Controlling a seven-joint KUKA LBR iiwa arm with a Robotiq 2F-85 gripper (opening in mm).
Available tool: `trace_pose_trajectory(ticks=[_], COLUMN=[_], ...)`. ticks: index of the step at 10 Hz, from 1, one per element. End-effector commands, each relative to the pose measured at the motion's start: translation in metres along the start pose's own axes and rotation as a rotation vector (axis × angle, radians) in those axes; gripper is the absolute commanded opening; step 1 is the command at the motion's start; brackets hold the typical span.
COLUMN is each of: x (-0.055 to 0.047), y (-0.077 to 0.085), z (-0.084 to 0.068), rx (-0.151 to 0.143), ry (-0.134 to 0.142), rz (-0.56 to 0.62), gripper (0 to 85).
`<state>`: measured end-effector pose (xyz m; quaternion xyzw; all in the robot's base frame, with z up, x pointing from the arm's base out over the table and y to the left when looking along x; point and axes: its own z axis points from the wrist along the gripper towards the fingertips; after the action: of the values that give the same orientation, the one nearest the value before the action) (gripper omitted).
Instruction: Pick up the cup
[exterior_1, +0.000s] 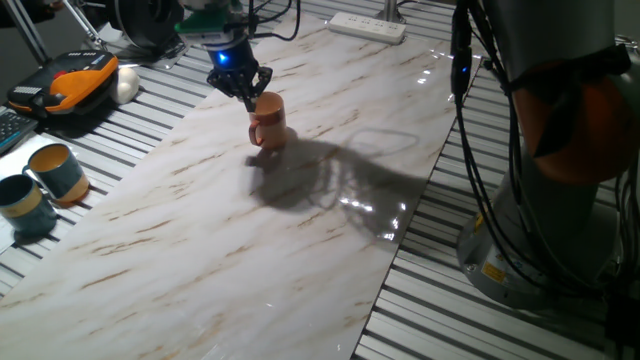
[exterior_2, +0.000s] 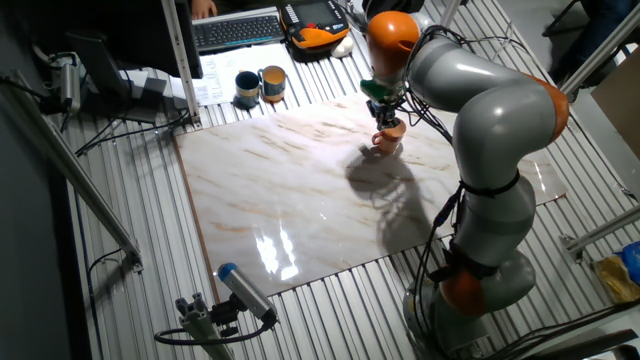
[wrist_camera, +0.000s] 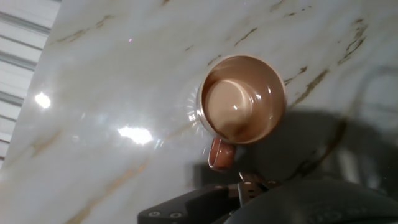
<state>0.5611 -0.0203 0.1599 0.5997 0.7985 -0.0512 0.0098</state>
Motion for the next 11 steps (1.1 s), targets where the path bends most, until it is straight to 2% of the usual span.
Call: trace_pose_trajectory(ticks=[1,3,8,9,10,11], x=[0.0002,-0.0004,-0.0008,-0.0007,-0.0007,-0.0003], y=[0.0002,0.0018,0.0064,0.0065,0.0067,0.0068], z=[0.0001,0.0017,0.0081,0.0082,0.0084,0.0088], rx=[-0.022,-0.037,-0.038,-0.038,-0.036,-0.027], ry=[0.018,0.034,0.034,0.034,0.033,0.026], rz=[0.035,0.068,0.082,0.085,0.090,0.095], gripper=[0.0,0.0,0.0,17.0,17.0,34.0])
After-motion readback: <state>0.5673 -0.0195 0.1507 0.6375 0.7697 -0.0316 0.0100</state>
